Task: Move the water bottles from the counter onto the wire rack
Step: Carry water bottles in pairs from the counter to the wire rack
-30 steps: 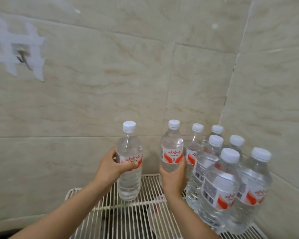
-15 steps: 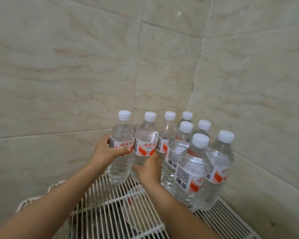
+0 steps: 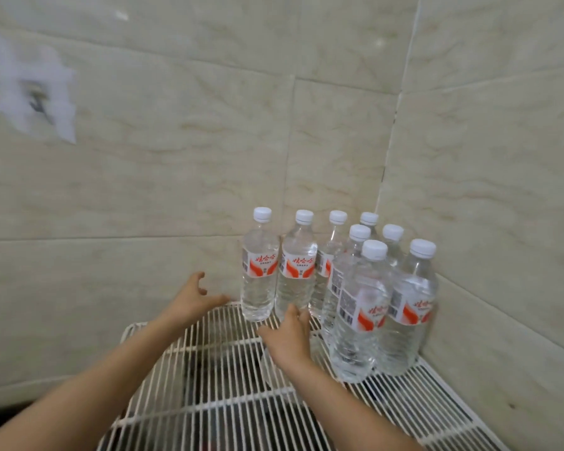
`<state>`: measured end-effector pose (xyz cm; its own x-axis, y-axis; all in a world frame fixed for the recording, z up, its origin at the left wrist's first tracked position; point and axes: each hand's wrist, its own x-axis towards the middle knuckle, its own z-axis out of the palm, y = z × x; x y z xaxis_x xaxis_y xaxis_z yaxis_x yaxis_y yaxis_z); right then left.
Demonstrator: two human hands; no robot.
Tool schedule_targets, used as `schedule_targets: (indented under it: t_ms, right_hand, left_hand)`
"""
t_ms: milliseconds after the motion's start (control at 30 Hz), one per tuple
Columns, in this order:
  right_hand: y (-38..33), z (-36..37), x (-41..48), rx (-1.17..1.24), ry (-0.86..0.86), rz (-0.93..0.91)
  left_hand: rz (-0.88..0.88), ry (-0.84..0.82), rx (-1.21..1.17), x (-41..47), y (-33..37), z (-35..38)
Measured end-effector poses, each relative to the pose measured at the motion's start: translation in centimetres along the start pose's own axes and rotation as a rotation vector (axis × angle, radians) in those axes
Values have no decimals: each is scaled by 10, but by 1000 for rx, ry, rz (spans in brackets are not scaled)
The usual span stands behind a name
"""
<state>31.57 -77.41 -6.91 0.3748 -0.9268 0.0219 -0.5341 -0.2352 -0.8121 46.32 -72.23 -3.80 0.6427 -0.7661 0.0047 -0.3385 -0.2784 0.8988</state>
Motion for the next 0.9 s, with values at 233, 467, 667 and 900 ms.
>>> schedule_targets:
  t_ms: [233,467,667,900]
  right_hand:
    - [-12,4,-87,118,-150,-314]
    - [-15,54,-218,197,-427,-686]
    - [-24,102,-303,52,-513,-784]
    - [-58,157,-415,-64,-638,-904]
  left_hand:
    - [-167,277,6,-122,-47,-68]
    - [-356,657,95,-299,-113,-129]
    - [-497,916,113,-448,-150,-190]
    - [-615,1128,64,-599,-186,-244]
